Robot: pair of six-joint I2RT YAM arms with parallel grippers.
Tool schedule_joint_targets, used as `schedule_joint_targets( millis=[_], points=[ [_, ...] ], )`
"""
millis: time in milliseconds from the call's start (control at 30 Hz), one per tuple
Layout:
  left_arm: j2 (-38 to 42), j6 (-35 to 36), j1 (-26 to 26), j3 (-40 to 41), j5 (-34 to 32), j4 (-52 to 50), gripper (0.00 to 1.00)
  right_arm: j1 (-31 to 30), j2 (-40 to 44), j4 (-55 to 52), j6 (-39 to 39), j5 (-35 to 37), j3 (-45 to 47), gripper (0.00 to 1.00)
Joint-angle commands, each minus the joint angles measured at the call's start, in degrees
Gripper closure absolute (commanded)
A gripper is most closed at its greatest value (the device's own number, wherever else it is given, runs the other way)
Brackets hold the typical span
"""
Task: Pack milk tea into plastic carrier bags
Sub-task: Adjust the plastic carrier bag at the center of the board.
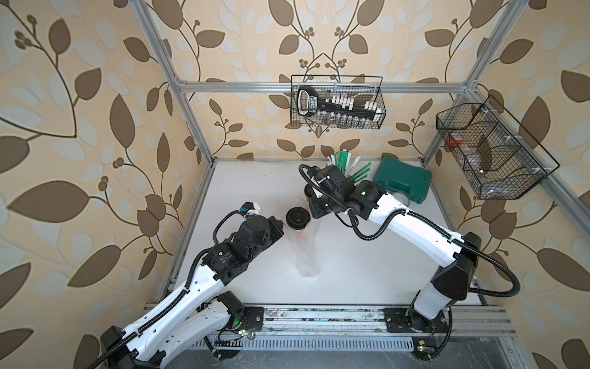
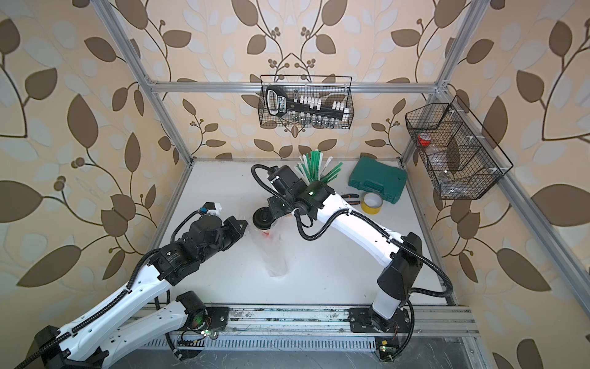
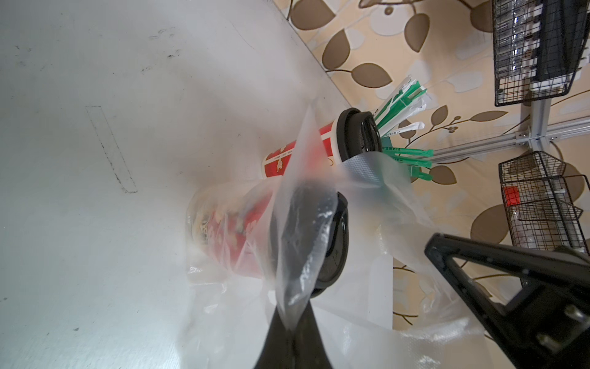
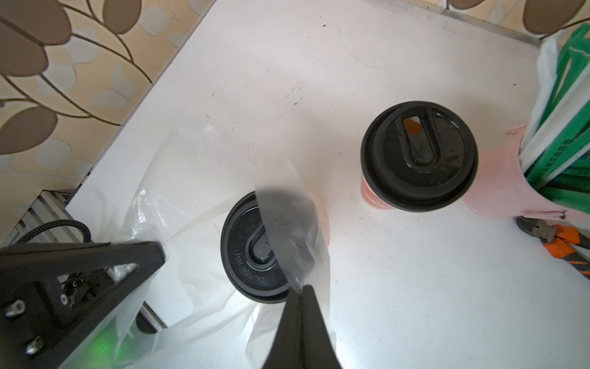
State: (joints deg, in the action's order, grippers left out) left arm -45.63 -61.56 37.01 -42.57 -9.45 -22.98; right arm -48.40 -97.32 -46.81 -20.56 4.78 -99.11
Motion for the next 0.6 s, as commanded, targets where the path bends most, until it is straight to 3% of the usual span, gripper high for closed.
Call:
schedule_joint_targets(
  millis=[0, 67, 267, 433, 567],
  points=[
    [0.01, 0.3, -0.7, -0.18, -1.14, -0.23, 1.0, -0.46, 0.85, 0.88, 0.37, -1.23, 0.89, 0.95],
    [0.23, 0.38, -0.7, -0.07, -1.42, -0.61, 1.0, -0.44, 1.52, 1.27, 0.76, -0.7, 0.7, 0.91],
    [0.8, 0.99, -0.69, 0.05, -2.21, -1.96, 1.0, -0.38, 5.58, 3.45, 2.77, 1.33, 0.62, 0.62],
    [1.07, 0.52, -0.7, 0.83, -2.24, -1.74, 1.0, 0.46, 12.38, 9.21, 4.72, 3.51, 6.74, 0.4],
    [1.04, 0.39, -0.77, 0.7, -2.23, -2.29, 1.0, 4.66, 17.82, 15.4, 7.18, 2.86, 15.22, 0.19]
  ],
)
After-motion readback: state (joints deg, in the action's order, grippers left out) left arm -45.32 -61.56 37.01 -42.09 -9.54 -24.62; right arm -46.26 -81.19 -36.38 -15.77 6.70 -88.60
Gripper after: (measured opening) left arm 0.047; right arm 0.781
